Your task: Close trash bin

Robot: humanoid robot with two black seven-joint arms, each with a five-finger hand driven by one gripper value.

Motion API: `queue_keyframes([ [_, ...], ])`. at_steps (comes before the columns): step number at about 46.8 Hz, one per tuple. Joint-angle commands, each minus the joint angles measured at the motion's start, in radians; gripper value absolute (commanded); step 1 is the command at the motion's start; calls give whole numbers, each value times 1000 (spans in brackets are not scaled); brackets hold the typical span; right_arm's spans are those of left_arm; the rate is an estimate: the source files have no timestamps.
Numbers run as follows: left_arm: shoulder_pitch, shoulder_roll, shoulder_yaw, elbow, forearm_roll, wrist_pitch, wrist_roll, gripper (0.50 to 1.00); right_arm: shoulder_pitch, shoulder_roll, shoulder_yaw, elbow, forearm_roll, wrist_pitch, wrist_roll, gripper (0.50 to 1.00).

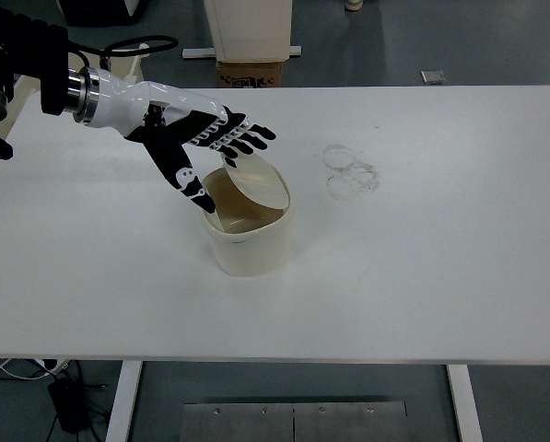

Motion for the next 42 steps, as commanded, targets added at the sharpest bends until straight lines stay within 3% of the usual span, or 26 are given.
queue_keyframes([
  [1,13,4,2,-2,0,0,0,1000,0,0,0,0,0,0,0,993],
  [19,62,37,37,-14,6,0,0,1000,0,0,0,0,0,0,0,993],
  [42,97,31,37,-17,9,4,0,1000,0,0,0,0,0,0,0,993],
])
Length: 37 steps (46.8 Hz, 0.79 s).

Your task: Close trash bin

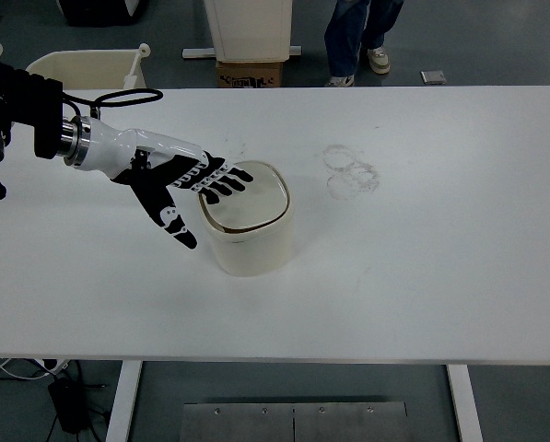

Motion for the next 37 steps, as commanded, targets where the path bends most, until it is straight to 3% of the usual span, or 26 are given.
queue_keyframes([
  [1,8,-1,0,1,0,3,-2,1000,0,0,0,0,0,0,0,993],
  [37,43,-5,0,-1,11,29,0,1000,0,0,0,0,0,0,0,993],
])
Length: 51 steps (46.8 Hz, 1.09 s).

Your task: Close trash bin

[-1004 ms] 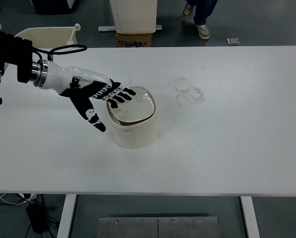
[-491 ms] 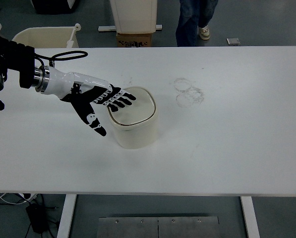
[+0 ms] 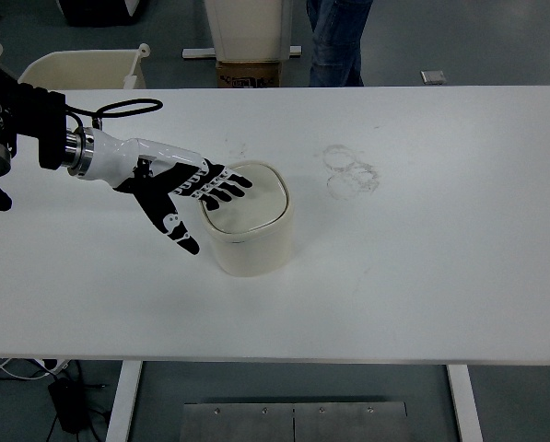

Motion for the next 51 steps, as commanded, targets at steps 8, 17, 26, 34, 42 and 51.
queue_keyframes([
  [8,-24,6,-10,2,-8,3,0,1000,0,0,0,0,0,0,0,993],
  [17,-47,12,-56,3,-31,4,-2,1000,0,0,0,0,0,0,0,993],
  [26,-44,45,-164,12,-61,3,-11,1000,0,0,0,0,0,0,0,993],
  [34,-16,2,-316,126,-140,6,-28,1000,0,0,0,0,0,0,0,993],
  [42,13,-64,-366,296,-237,41,-38,1000,0,0,0,2,0,0,0,993],
  [51,88,-113,-375,403,-450,118,-57,1000,0,0,0,0,0,0,0,993],
])
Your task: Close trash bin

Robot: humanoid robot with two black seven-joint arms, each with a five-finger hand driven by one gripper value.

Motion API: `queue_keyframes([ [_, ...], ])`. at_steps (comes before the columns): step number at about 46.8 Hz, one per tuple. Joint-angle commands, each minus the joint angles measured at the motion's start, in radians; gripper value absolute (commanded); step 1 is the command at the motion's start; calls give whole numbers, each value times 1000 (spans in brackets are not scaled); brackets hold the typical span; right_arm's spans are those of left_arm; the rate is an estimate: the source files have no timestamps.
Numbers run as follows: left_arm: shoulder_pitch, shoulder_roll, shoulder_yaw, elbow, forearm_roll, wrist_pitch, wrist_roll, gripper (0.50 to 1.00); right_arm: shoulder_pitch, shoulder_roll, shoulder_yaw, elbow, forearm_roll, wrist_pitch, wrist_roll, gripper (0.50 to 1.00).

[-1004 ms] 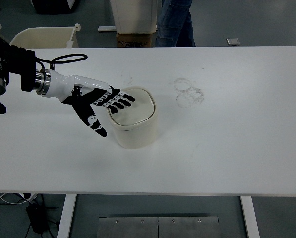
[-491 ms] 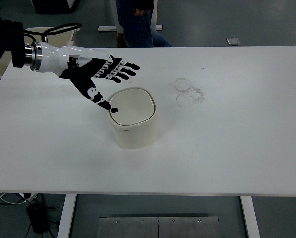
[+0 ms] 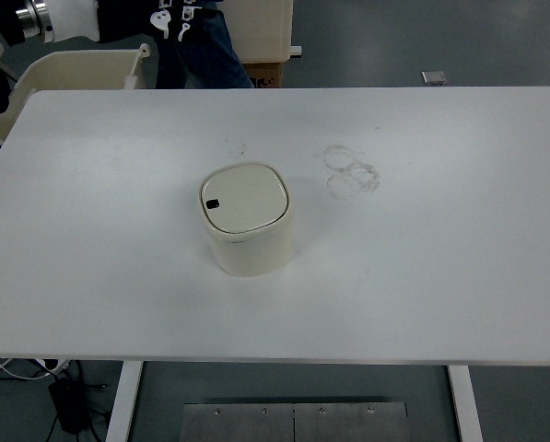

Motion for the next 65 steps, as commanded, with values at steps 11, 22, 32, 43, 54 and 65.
queue_keyframes([
  [11,174,-34,-72,46,-196,100,-73,1000,0,0,0,0,0,0,0,993],
  [22,332,-86,-237,158,-204,111,-110,1000,0,0,0,0,0,0,0,993],
  [32,423,-164,-322,218,-208,108,-112,1000,0,0,0,0,0,0,0,993],
  [43,490,-243,-385,310,-202,89,-146,1000,3,0,3,1,-5,2,0,993],
  [54,501,-330,-408,483,-207,51,-164,1000,3,0,5,1,2,2,3,993],
  [65,501,-387,-442,557,-208,51,-166,1000,0,0,2,0,2,0,3,993],
])
